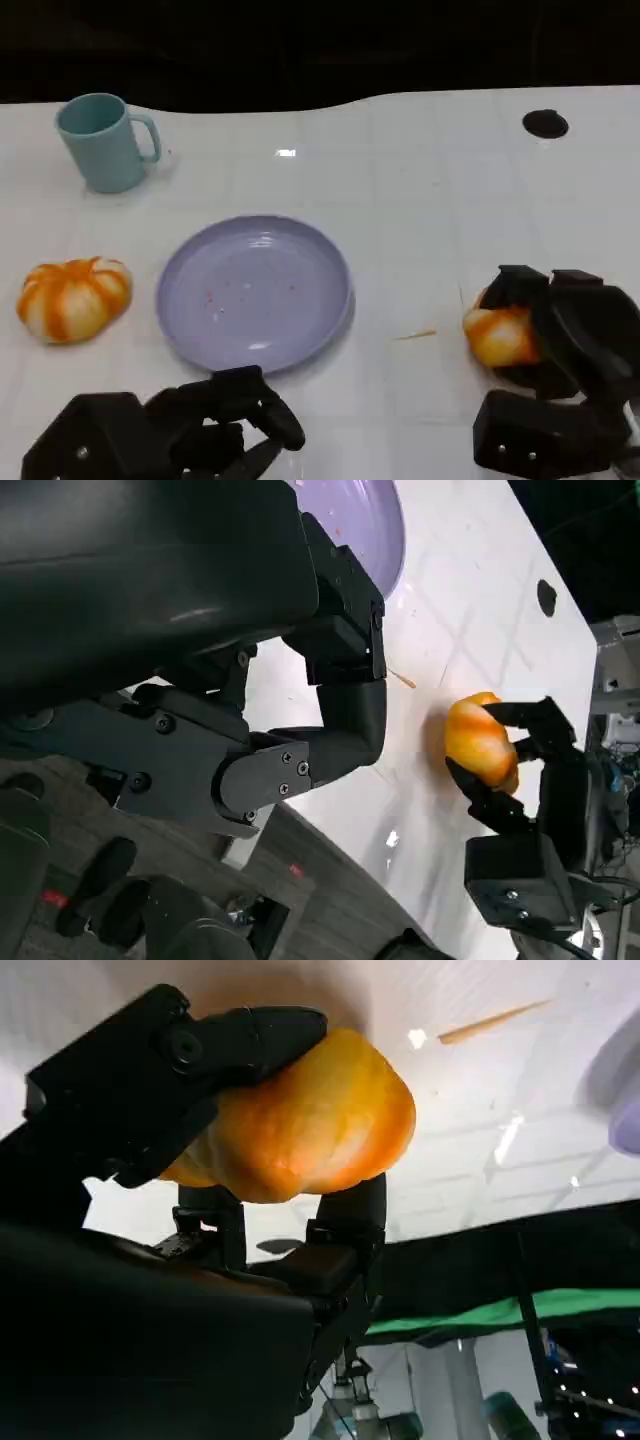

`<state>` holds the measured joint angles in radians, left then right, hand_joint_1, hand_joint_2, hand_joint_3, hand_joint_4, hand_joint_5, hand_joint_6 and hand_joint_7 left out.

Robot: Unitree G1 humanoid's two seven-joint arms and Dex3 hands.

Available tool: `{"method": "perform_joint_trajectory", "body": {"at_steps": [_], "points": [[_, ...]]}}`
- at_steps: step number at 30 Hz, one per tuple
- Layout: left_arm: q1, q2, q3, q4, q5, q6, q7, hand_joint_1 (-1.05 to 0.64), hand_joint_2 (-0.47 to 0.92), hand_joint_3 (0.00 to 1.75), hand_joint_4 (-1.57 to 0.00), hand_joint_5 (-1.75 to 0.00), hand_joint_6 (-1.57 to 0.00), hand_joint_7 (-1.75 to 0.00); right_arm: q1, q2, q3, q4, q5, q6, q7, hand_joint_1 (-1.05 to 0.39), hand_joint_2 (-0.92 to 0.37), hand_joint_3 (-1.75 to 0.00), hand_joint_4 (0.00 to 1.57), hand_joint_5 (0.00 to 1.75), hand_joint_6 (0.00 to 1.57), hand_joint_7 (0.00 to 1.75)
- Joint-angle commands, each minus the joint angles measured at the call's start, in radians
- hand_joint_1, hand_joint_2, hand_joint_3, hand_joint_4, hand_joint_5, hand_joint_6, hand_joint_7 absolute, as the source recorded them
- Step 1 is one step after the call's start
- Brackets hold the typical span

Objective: Grasp the bread from the table and place it into the plate.

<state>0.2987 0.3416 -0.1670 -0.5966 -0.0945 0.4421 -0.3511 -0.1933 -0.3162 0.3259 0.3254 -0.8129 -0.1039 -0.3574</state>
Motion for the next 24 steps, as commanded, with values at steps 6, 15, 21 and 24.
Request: {"method": "perform_joint_trajectory", "body": {"at_steps": [6, 15, 21, 24], "points": [[-0.002, -0.001, -0.006, 0.005, 0.014, -0.007, 0.005, -0.37, 0.92, 0.53, -0.64, -1.75, -0.59, -1.46, 0.003, 0.031, -0.006, -0.109, 0.070, -0.076, -0.016, -0.08, -0.43, -0.92, 0.93, 1.75, 0.68, 1.74], [-0.002, -0.001, -0.024, 0.002, 0.042, -0.013, 0.007, -0.36, 0.91, 0.54, -0.63, -1.75, -0.59, -1.47, -0.046, 0.149, 0.036, -0.144, 0.140, -0.104, 0.072, -0.10, -0.36, -1.14, 0.95, 1.75, 0.69, 1.74], [0.006, -0.018, -0.029, -0.003, 0.029, -0.007, 0.006, -0.34, 0.91, 0.56, -0.64, -1.75, -0.59, -1.45, -0.112, 0.242, 0.058, -0.084, 0.202, -0.071, 0.159, -0.14, -0.37, -1.27, 0.92, 1.75, 0.69, 1.66], [0.007, -0.021, -0.033, -0.006, 0.033, -0.003, 0.006, -0.34, 0.90, 0.56, -0.65, -1.75, -0.59, -1.44, -0.155, 0.283, 0.064, -0.026, 0.215, -0.077, 0.164, -0.12, -0.37, -1.27, 0.91, 1.75, 0.71, 1.57]]}}
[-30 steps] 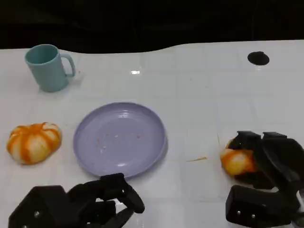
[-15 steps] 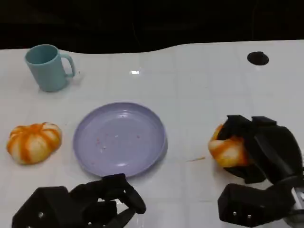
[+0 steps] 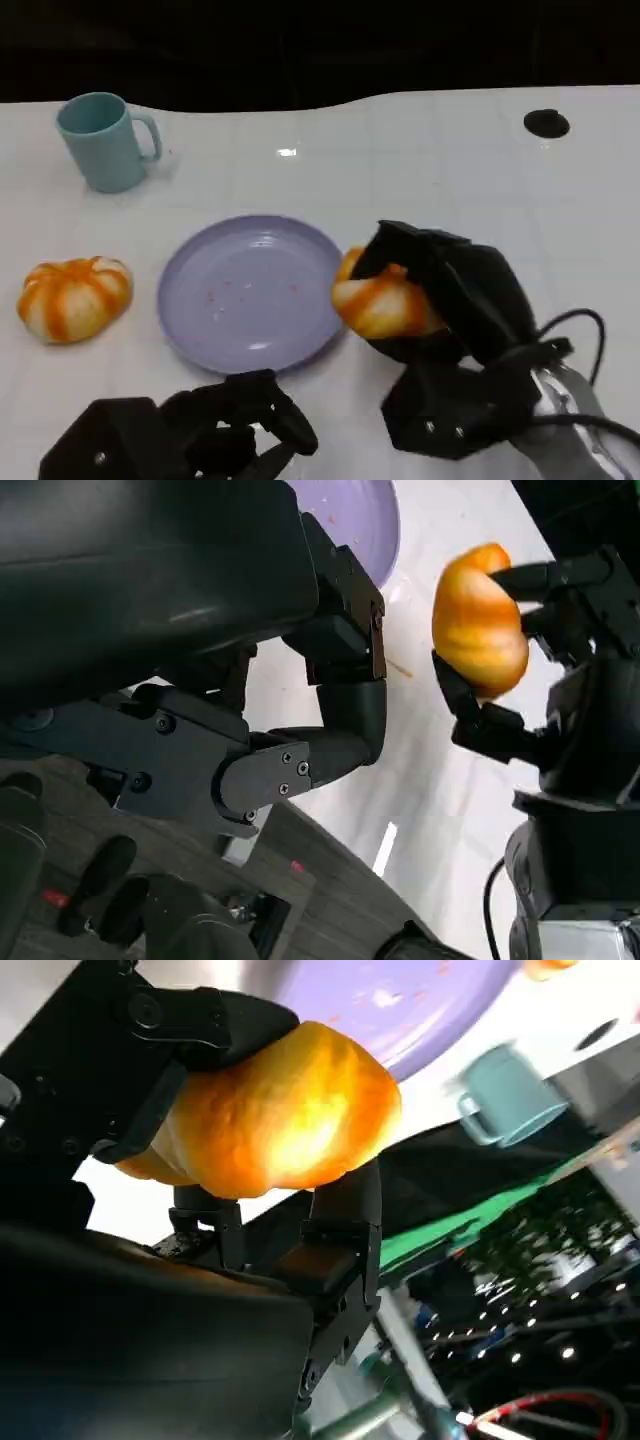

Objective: Grasp the bread from the table and place it into the plate.

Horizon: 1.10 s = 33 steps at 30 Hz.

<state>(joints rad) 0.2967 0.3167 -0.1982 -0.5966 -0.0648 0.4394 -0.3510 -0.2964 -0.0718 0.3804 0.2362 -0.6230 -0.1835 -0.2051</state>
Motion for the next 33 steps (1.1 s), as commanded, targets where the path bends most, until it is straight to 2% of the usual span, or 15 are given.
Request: {"method": "perform_joint_trajectory", "body": {"at_steps": [1, 3, 8, 12, 17, 19, 20, 21, 22, 23, 25, 26, 28, 30, 33], "points": [[0.009, 0.005, -0.005, -0.008, 0.009, 0.001, 0.007, -0.34, 0.90, 0.56, -0.65, -1.75, -0.60, -1.44, -0.072, 0.055, 0.013, 0.094, 0.028, -0.005, 0.007, -0.12, -0.37, -1.26, 0.90, 1.75, 0.73, 1.49], [0.010, 0.005, -0.009, -0.010, 0.012, 0.002, 0.008, -0.34, 0.90, 0.56, -0.65, -1.75, -0.60, -1.44, -0.115, 0.090, 0.022, 0.151, 0.039, -0.008, 0.008, -0.11, -0.39, -1.24, 0.90, 1.75, 0.74, 1.47], [0.014, 0.003, -0.015, -0.011, 0.023, -0.003, 0.008, -0.33, 0.89, 0.58, -0.66, -1.75, -0.61, -1.43, -0.202, 0.145, 0.042, 0.279, 0.048, -0.031, -0.002, -0.12, -0.43, -1.18, 0.88, 1.75, 0.68, 1.60], [0.021, 0.002, -0.023, -0.018, 0.032, -0.009, 0.009, -0.34, 0.88, 0.59, -0.67, -1.75, -0.61, -1.43, -0.293, 0.197, 0.060, 0.431, 0.038, -0.034, -0.028, -0.15, -0.47, -1.14, 0.85, 1.75, 0.62, 1.72], [0.027, 0.002, -0.028, -0.030, 0.038, 0.003, 0.011, -0.33, 0.87, 0.61, -0.67, -1.75, -0.61, -1.43, -0.376, 0.242, 0.058, 0.578, 0.056, -0.033, -0.050, -0.16, -0.56, -1.00, 0.79, 1.75, 0.61, 1.63], [0.028, 0.003, -0.031, -0.031, 0.041, 0.002, 0.011, -0.33, 0.87, 0.61, -0.67, -1.75, -0.61, -1.43, -0.397, 0.263, 0.038, 0.607, 0.091, 0.000, -0.007, -0.16, -0.59, -0.95, 0.69, 1.75, 0.62, 1.42], [0.027, 0.003, -0.032, -0.032, 0.043, 0.003, 0.011, -0.33, 0.87, 0.62, -0.67, -1.75, -0.61, -1.43, -0.406, 0.268, 0.030, 0.616, 0.110, 0.015, 0.021, -0.16, -0.61, -0.89, 0.61, 1.55, 0.62, 1.22], [0.027, 0.003, -0.032, -0.033, 0.044, 0.003, 0.010, -0.33, 0.87, 0.62, -0.67, -1.75, -0.61, -1.43, -0.414, 0.271, 0.026, 0.620, 0.122, 0.029, 0.048, -0.16, -0.66, -0.75, 0.56, 1.21, 0.61, 0.92], [0.027, 0.003, -0.032, -0.034, 0.043, 0.006, 0.010, -0.33, 0.87, 0.62, -0.67, -1.75, -0.61, -1.43, -0.419, 0.269, 0.028, 0.620, 0.126, 0.039, 0.072, -0.17, -0.70, -0.63, 0.55, 0.98, 0.62, 0.70], [0.027, 0.002, -0.031, -0.035, 0.041, 0.010, 0.010, -0.34, 0.86, 0.62, -0.67, -1.75, -0.61, -1.43, -0.424, 0.261, 0.040, 0.616, 0.118, 0.046, 0.095, -0.22, -0.74, -0.49, 0.44, 0.73, 0.57, 0.46], [0.027, -0.002, -0.029, -0.036, 0.034, 0.018, 0.011, -0.34, 0.86, 0.63, -0.67, -1.75, -0.61, -1.43, -0.429, 0.243, 0.067, 0.604, 0.095, 0.056, 0.138, -0.31, -0.84, -0.29, 0.29, 0.46, 0.46, 0.19], [0.027, -0.003, -0.028, -0.034, 0.033, 0.017, 0.010, -0.34, 0.86, 0.63, -0.67, -1.75, -0.61, -1.43, -0.431, 0.235, 0.080, 0.597, 0.083, 0.063, 0.155, -0.35, -0.88, -0.22, 0.23, 0.39, 0.41, 0.12], [0.026, -0.001, -0.028, -0.033, 0.036, 0.011, 0.009, -0.34, 0.86, 0.63, -0.67, -1.75, -0.61, -1.43, -0.430, 0.223, 0.103, 0.569, 0.065, 0.095, 0.197, -0.46, -0.91, -0.19, 0.09, 0.28, 0.31, 0.03], [0.026, 0.001, -0.029, -0.033, 0.039, 0.009, 0.009, -0.35, 0.85, 0.64, -0.68, -1.75, -0.62, -1.43, -0.424, 0.213, 0.118, 0.532, 0.055, 0.125, 0.238, -0.60, -0.92, -0.25, 0.02, 0.16, 0.18, 0.01], [0.025, 0.000, -0.028, -0.031, 0.039, 0.005, 0.009, -0.35, 0.85, 0.64, -0.68, -1.75, -0.62, -1.43, -0.410, 0.203, 0.128, 0.473, 0.061, 0.166, 0.310, -0.70, -0.92, -0.31, 0.00, 0.06, 0.11, 0.00]]}}
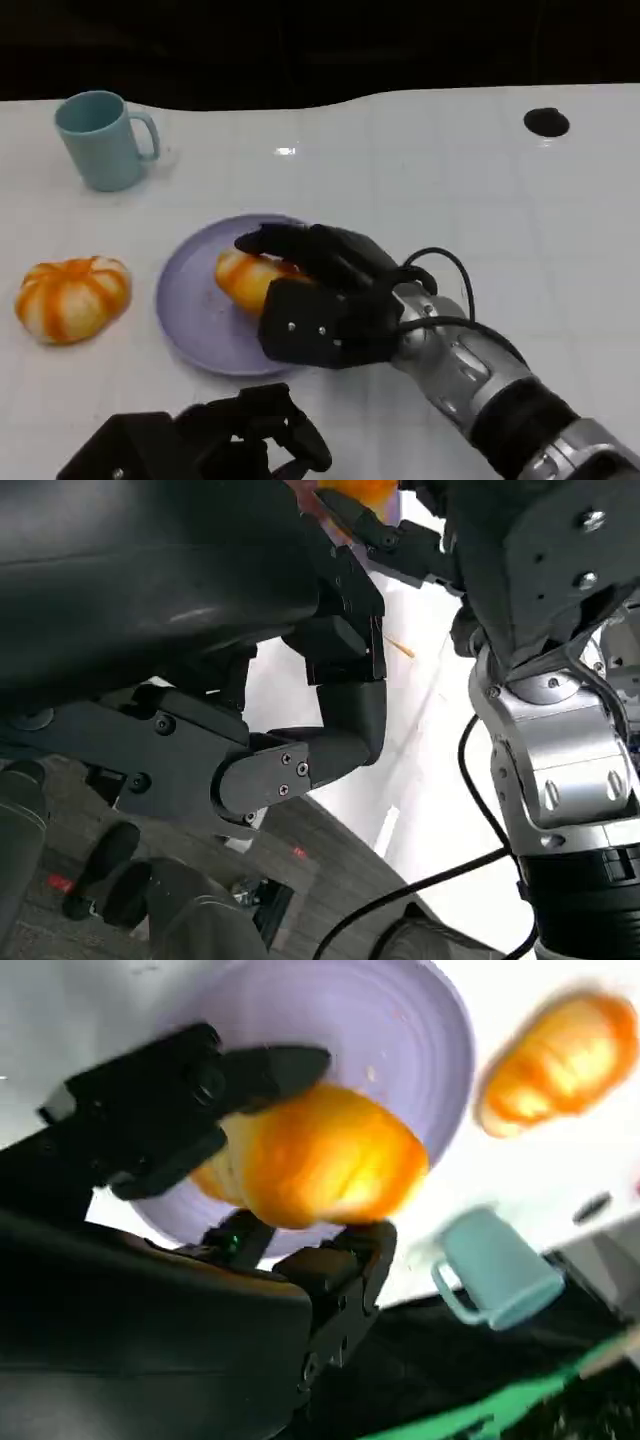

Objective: Grasp the bread from the table and place it into the plate.

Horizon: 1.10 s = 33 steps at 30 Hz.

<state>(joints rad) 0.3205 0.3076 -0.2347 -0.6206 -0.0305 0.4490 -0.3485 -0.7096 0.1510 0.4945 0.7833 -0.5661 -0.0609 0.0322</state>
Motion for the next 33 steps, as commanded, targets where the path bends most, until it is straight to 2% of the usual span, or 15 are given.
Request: {"method": "perform_joint_trajectory", "body": {"at_steps": [1, 9, 14, 18, 21, 25, 28, 31, 33], "points": [[0.001, 0.009, 0.009, -0.007, 0.004, -0.005, 0.007, -0.35, 0.85, 0.64, -0.68, -1.75, -0.62, -1.43, 0.008, -0.025, 0.016, -0.093, 0.007, 0.051, 0.093, -0.71, -0.92, -0.33, 0.00, 0.05, 0.10, 0.00], [0.011, 0.015, 0.000, -0.004, 0.019, -0.018, 0.008, -0.35, 0.85, 0.66, -0.67, -1.75, -0.61, -1.43, 0.091, -0.068, 0.029, -0.291, 0.021, 0.119, 0.203, -0.78, -0.92, -0.37, 0.05, 0.06, 0.10, 0.01], [0.018, 0.013, 0.010, -0.001, 0.017, -0.027, 0.004, -0.32, 0.84, 0.67, -0.67, -1.75, -0.61, -1.42, 0.179, -0.128, 0.021, -0.483, 0.027, 0.141, 0.256, -0.77, -0.92, -0.38, 0.07, 0.08, 0.11, 0.01], [0.012, 0.013, 0.014, 0.004, 0.015, -0.022, 0.002, -0.31, 0.84, 0.68, -0.71, -1.75, -0.61, -1.42, 0.220, -0.168, 0.005, -0.573, 0.041, 0.147, 0.277, -0.75, -0.92, -0.40, 0.08, 0.09, 0.12, 0.02], [0.009, 0.009, 0.012, 0.018, 0.018, -0.031, 0.004, -0.33, 0.83, 0.69, -0.69, -1.75, -0.61, -1.43, 0.257, -0.203, -0.004, -0.630, 0.033, 0.123, 0.254, -0.73, -0.92, -0.37, 0.13, 0.13, 0.16, 0.03], [0.001, 0.003, 0.003, 0.014, 0.023, -0.014, 0.009, -0.33, 0.82, 0.71, -0.66, -1.75, -0.61, -1.44, 0.336, -0.262, -0.026, -0.719, 0.026, 0.035, 0.196, -0.67, -0.92, -0.32, 0.25, 0.21, 0.26, 0.08], [-0.005, -0.001, 0.006, 0.023, 0.018, -0.019, 0.008, -0.35, 0.82, 0.72, -0.71, -1.75, -0.60, -1.45, 0.405, -0.298, -0.054, -0.770, 0.045, -0.029, 0.157, -0.62, -0.92, -0.28, 0.35, 0.29, 0.37, 0.12], [-0.014, -0.003, 0.015, 0.030, 0.008, -0.018, 0.003, -0.36, 0.82, 0.72, -0.69, -1.75, -0.60, -1.46, 0.470, -0.325, -0.084, -0.814, 0.042, -0.070, 0.121, -0.58, -0.92, -0.25, 0.37, 0.55, 0.48, 0.16], [-0.019, -0.004, 0.021, 0.037, 0.002, -0.018, 0.000, -0.36, 0.82, 0.72, -0.68, -1.75, -0.60, -1.46, 0.511, -0.340, -0.104, -0.839, 0.048, -0.098, 0.099, -0.55, -0.92, -0.24, 0.40, 0.63, 0.53, 0.18]]}}
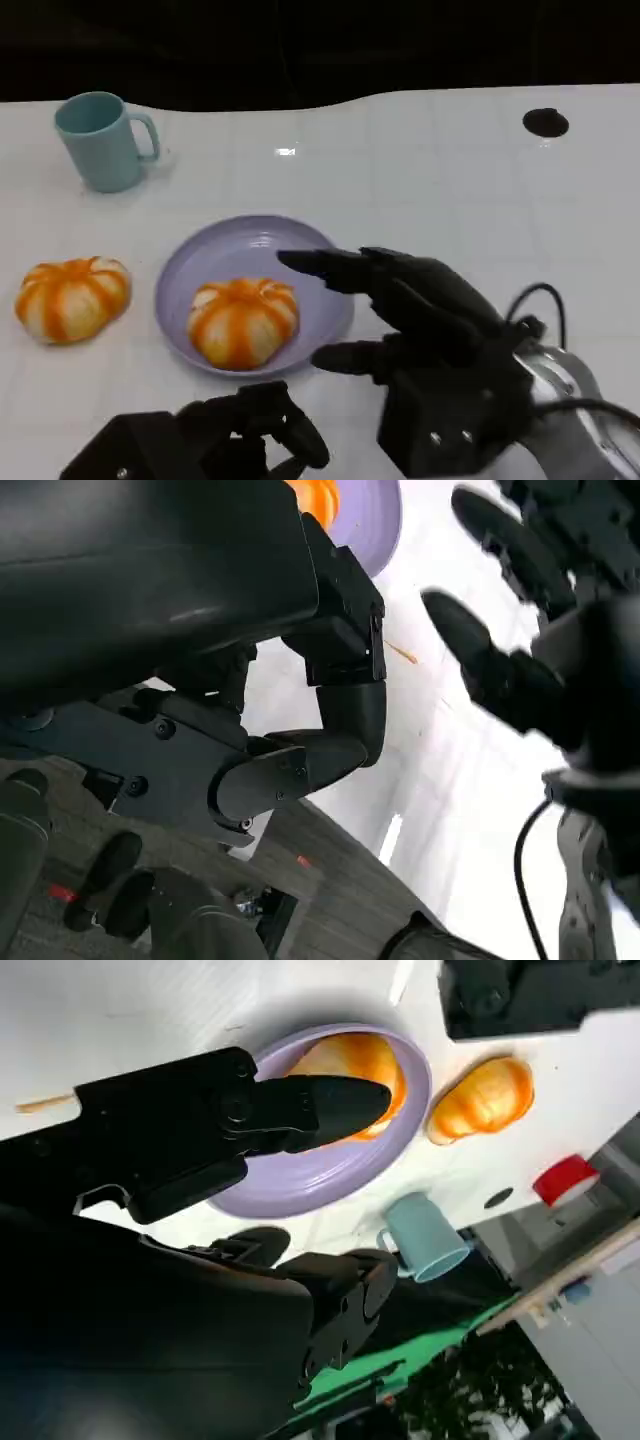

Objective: Grasp the bread from the table and place it into the plate.

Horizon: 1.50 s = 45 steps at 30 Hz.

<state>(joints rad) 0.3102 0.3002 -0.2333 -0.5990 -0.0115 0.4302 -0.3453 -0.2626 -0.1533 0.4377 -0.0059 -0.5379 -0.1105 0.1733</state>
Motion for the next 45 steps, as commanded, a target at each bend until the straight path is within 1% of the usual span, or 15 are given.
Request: {"method": "perform_joint_trajectory", "body": {"at_steps": [1, 5, 11, 12, 14, 15, 16, 17, 19, 21, 25, 28, 34, 39, 45], "points": [[-0.011, 0.004, 0.022, 0.018, -0.019, -0.001, -0.005, -0.35, 0.82, 0.73, -0.68, -1.75, -0.60, -1.47, 0.084, -0.042, -0.058, -0.057, 0.022, -0.071, -0.058, -0.53, -0.92, -0.22, 0.43, 0.66, 0.56, 0.19], [-0.016, 0.006, 0.031, 0.024, -0.029, 0.001, -0.005, -0.34, 0.81, 0.74, -0.67, -1.75, -0.59, -1.48, 0.158, -0.072, -0.105, -0.091, 0.038, -0.138, -0.097, -0.41, -0.92, -0.19, 0.54, 0.99, 0.69, 0.27], [-0.024, 0.018, 0.037, 0.034, -0.026, -0.003, -0.006, -0.33, 0.82, 0.73, -0.65, -1.75, -0.59, -1.48, 0.231, -0.097, -0.177, -0.098, 0.092, -0.236, -0.136, -0.19, -0.89, -0.18, 0.76, 1.18, 0.91, 0.40], [-0.025, 0.017, 0.038, 0.034, -0.028, -0.001, -0.006, -0.33, 0.82, 0.73, -0.65, -1.75, -0.59, -1.48, 0.243, -0.104, -0.190, -0.102, 0.100, -0.246, -0.136, -0.16, -0.85, -0.27, 0.79, 1.18, 0.94, 0.41], [-0.028, 0.016, 0.038, 0.034, -0.028, 0.003, -0.004, -0.33, 0.85, 0.67, -0.65, -1.75, -0.58, -1.48, 0.262, -0.118, -0.210, -0.110, 0.106, -0.263, -0.135, -0.10, -0.63, -0.69, 0.86, 1.17, 1.01, 0.45], [-0.028, 0.015, 0.038, 0.033, -0.029, 0.008, -0.003, -0.32, 0.86, 0.67, -0.65, -1.75, -0.58, -1.48, 0.272, -0.126, -0.219, -0.117, 0.103, -0.265, -0.133, -0.09, -0.59, -0.78, 0.88, 1.17, 1.03, 0.46], [-0.028, 0.013, 0.038, 0.033, -0.033, 0.009, -0.003, -0.32, 0.86, 0.66, -0.65, -1.75, -0.58, -1.47, 0.284, -0.132, -0.228, -0.125, 0.099, -0.264, -0.133, -0.08, -0.55, -0.84, 0.88, 1.26, 1.05, 0.49], [-0.028, 0.011, 0.040, 0.032, -0.037, 0.012, -0.004, -0.32, 0.89, 0.62, -0.66, -1.75, -0.58, -1.48, 0.298, -0.137, -0.237, -0.136, 0.099, -0.256, -0.130, -0.06, -0.51, -0.90, 0.85, 1.42, 1.07, 0.53], [-0.027, 0.009, 0.042, 0.032, -0.043, 0.011, -0.004, -0.32, 0.90, 0.60, -0.66, -1.75, -0.57, -1.48, 0.320, -0.142, -0.253, -0.158, 0.102, -0.240, -0.123, -0.04, -0.46, -0.98, 0.83, 1.56, 1.08, 0.60], [-0.023, 0.014, 0.039, 0.035, -0.038, -0.007, -0.007, -0.32, 0.90, 0.59, -0.66, -1.75, -0.57, -1.48, 0.347, -0.144, -0.270, -0.185, 0.111, -0.225, -0.117, -0.02, -0.39, -1.12, 0.83, 1.67, 1.00, 0.80], [-0.019, 0.011, 0.037, 0.025, -0.037, 0.009, -0.001, -0.33, 0.90, 0.58, -0.66, -1.75, -0.58, -1.49, 0.421, -0.164, -0.307, -0.262, 0.111, -0.189, -0.090, 0.01, -0.41, -1.23, 0.82, 1.72, 0.93, 1.00], [-0.017, 0.011, 0.040, 0.024, -0.042, 0.007, -0.003, -0.31, 0.90, 0.58, -0.64, -1.75, -0.58, -1.48, 0.470, -0.175, -0.327, -0.296, 0.109, -0.185, -0.082, 0.04, -0.36, -1.32, 0.85, 1.68, 0.94, 1.06], [-0.017, 0.021, 0.049, 0.032, -0.049, -0.008, -0.013, -0.33, 0.91, 0.57, -0.66, -1.75, -0.57, -1.48, 0.514, -0.167, -0.342, -0.270, 0.095, -0.236, -0.127, 0.07, -0.24, -1.46, 0.91, 1.68, 0.93, 1.19], [-0.010, 0.022, 0.056, 0.035, -0.058, -0.017, -0.014, -0.32, 0.91, 0.57, -0.65, -1.75, -0.58, -1.47, 0.528, -0.149, -0.337, -0.234, 0.076, -0.251, -0.172, 0.09, -0.22, -1.49, 0.91, 1.72, 0.89, 1.32], [0.002, 0.032, 0.059, 0.029, -0.052, -0.029, -0.013, -0.32, 0.90, 0.57, -0.64, -1.75, -0.58, -1.47, 0.530, -0.136, -0.334, -0.223, 0.036, -0.224, -0.191, 0.08, -0.20, -1.49, 0.91, 1.73, 0.87, 1.37]]}}
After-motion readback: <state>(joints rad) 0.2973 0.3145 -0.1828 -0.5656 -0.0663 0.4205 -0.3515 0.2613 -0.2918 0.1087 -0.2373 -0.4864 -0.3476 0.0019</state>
